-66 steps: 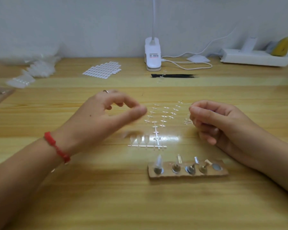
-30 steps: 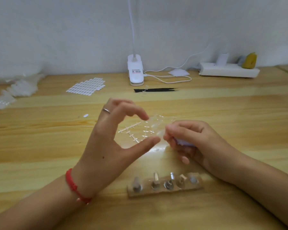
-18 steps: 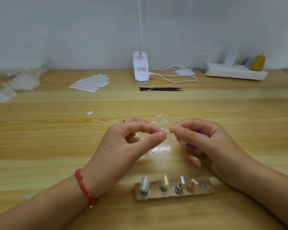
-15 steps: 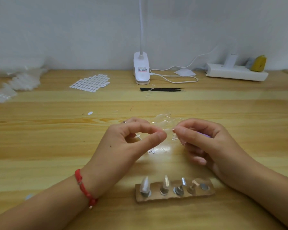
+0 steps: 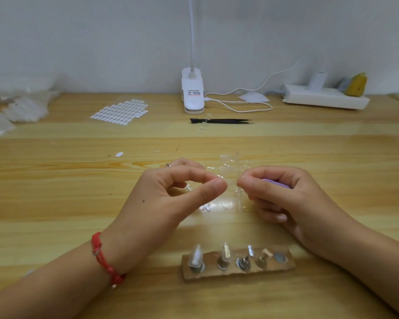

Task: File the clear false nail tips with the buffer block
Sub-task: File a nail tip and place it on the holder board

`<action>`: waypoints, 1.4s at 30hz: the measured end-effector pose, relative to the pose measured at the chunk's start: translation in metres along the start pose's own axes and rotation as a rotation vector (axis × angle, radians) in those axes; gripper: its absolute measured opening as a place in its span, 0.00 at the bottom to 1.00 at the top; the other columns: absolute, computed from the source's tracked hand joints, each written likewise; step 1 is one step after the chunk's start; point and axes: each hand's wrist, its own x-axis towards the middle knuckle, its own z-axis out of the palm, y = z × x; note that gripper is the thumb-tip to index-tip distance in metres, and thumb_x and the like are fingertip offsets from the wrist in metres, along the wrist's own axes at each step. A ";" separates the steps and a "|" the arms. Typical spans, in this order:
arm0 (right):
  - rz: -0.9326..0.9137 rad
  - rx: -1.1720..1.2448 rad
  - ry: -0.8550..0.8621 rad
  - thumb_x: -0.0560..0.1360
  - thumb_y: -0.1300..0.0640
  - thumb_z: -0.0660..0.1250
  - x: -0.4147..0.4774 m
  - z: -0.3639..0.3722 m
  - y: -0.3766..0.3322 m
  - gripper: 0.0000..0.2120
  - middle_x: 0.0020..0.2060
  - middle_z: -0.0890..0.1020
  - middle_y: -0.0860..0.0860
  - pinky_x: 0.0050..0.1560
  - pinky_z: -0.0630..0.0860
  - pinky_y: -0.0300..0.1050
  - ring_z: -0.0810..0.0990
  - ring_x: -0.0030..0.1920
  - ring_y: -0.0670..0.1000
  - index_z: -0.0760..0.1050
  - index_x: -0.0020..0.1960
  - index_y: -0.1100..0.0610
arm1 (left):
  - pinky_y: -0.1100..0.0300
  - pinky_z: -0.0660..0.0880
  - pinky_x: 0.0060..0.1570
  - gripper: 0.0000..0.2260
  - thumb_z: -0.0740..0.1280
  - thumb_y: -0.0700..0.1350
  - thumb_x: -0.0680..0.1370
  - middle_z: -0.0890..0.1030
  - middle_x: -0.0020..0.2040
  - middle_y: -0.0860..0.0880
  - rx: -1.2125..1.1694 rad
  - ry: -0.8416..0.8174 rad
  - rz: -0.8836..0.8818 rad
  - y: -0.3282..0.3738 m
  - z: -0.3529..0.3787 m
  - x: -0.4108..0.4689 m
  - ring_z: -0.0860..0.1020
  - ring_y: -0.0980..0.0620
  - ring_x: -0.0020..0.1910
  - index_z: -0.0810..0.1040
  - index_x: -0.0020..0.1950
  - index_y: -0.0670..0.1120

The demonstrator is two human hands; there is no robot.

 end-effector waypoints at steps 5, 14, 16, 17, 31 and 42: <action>0.018 0.025 -0.062 0.62 0.46 0.74 -0.001 0.000 -0.003 0.10 0.26 0.72 0.43 0.23 0.61 0.33 0.63 0.27 0.43 0.84 0.37 0.52 | 0.57 0.69 0.41 0.09 0.78 0.56 0.62 0.79 0.40 0.57 -0.018 -0.044 -0.007 0.001 -0.002 0.000 0.72 0.48 0.39 0.84 0.35 0.54; 0.016 0.032 -0.102 0.64 0.49 0.75 -0.002 0.001 -0.006 0.07 0.26 0.73 0.42 0.22 0.62 0.32 0.64 0.26 0.42 0.84 0.36 0.52 | 0.54 0.67 0.41 0.09 0.77 0.57 0.63 0.79 0.41 0.56 -0.029 -0.058 -0.016 0.001 -0.002 0.000 0.71 0.46 0.39 0.84 0.36 0.53; 0.013 0.035 -0.103 0.64 0.50 0.74 -0.002 0.001 -0.006 0.06 0.25 0.73 0.42 0.22 0.62 0.32 0.64 0.26 0.42 0.84 0.36 0.52 | 0.53 0.67 0.41 0.10 0.77 0.56 0.63 0.79 0.41 0.56 -0.030 -0.054 -0.015 0.001 -0.002 0.000 0.71 0.45 0.39 0.85 0.37 0.52; 0.010 0.034 -0.105 0.64 0.49 0.74 -0.002 0.001 -0.006 0.06 0.25 0.73 0.42 0.22 0.62 0.32 0.64 0.26 0.42 0.84 0.36 0.52 | 0.52 0.67 0.42 0.10 0.75 0.56 0.63 0.79 0.41 0.55 -0.030 -0.049 -0.011 0.001 -0.001 0.000 0.71 0.44 0.39 0.85 0.37 0.52; 0.001 0.037 -0.105 0.63 0.48 0.74 -0.001 0.002 -0.005 0.07 0.25 0.73 0.43 0.22 0.63 0.31 0.65 0.25 0.41 0.83 0.35 0.50 | 0.54 0.66 0.39 0.09 0.75 0.57 0.62 0.78 0.38 0.57 0.015 -0.070 0.006 0.000 0.001 0.000 0.69 0.42 0.33 0.83 0.35 0.53; 0.000 0.035 0.011 0.66 0.51 0.74 0.000 0.004 -0.003 0.06 0.23 0.72 0.43 0.22 0.62 0.32 0.64 0.24 0.41 0.81 0.33 0.51 | 0.59 0.67 0.42 0.07 0.74 0.54 0.61 0.76 0.34 0.59 0.014 0.087 0.011 -0.002 0.004 0.000 0.72 0.57 0.37 0.82 0.30 0.52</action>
